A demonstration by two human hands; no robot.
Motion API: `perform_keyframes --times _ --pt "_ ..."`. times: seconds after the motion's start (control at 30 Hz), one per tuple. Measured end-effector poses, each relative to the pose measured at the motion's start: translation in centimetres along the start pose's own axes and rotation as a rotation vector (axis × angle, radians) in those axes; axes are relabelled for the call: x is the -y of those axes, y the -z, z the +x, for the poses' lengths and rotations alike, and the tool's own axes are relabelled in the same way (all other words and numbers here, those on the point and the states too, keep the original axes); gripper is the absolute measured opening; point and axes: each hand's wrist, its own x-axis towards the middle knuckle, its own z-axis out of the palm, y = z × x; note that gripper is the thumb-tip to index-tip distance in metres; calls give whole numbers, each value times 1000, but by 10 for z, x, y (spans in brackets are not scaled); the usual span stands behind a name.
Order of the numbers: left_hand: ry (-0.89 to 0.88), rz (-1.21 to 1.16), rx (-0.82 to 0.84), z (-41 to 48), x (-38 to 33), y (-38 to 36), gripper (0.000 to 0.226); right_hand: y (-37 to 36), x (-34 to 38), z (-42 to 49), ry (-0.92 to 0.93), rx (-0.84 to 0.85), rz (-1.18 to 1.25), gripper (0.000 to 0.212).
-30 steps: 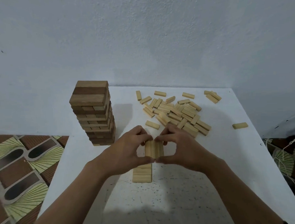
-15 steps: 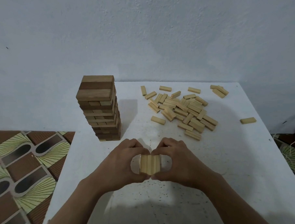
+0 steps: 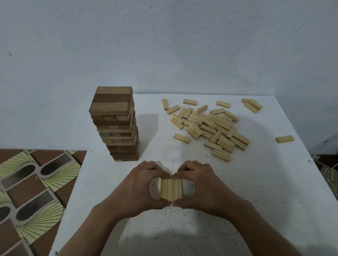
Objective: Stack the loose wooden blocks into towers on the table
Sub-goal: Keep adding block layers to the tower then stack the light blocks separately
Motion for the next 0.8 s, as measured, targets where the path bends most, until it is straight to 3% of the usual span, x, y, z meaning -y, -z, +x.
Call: perform_keyframes --times 0.8 --pt "-31 -33 -75 -3 0 -6 52 -18 -4 -6 46 -109 18 66"
